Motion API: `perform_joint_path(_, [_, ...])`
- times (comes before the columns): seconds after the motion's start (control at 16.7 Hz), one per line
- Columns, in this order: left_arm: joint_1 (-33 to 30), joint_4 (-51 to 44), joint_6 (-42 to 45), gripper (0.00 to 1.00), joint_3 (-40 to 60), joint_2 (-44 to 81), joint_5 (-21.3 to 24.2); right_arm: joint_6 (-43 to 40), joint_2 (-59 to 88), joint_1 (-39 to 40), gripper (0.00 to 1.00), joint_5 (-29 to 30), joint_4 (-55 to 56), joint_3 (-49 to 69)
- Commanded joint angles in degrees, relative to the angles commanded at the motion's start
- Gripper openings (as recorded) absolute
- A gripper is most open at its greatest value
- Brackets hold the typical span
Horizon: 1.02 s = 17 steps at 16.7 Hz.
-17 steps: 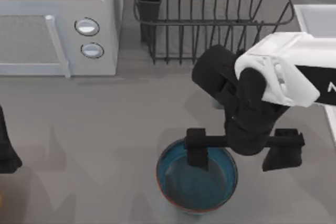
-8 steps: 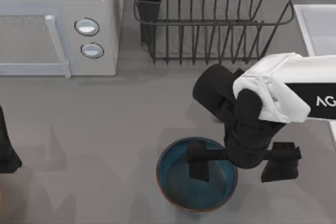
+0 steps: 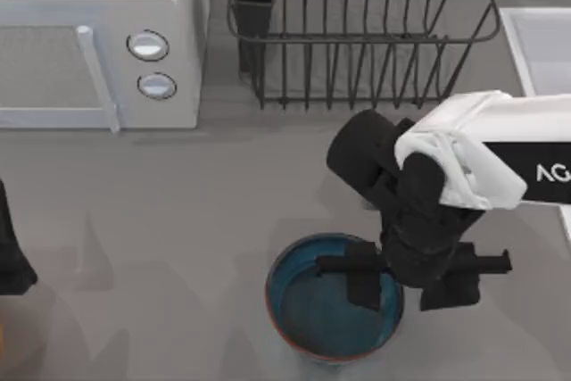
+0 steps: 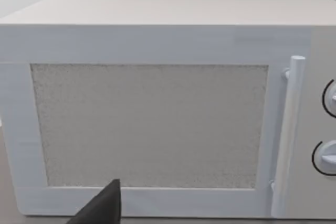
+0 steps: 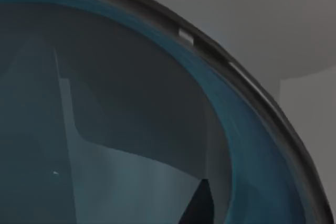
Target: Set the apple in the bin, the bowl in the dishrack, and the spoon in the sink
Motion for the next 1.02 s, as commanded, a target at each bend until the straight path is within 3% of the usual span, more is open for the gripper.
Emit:
perform_joint_path(0.24, [0.0,0.0,0.0,1.00,0.0,0.0,0.0,0.0,0.0,0.0,0.02,0.0,0.0,0.0])
perform_joint_path(0.3, [0.0,0.0,0.0,1.00,0.0,0.0,0.0,0.0,0.0,0.0,0.00,0.0,0.0,0.0])
perform_joint_path(1.02, [0.0,0.0,0.0,1.00,0.0,0.0,0.0,0.2,-1.3,0.1,0.00,0.0,-4.3,4.0])
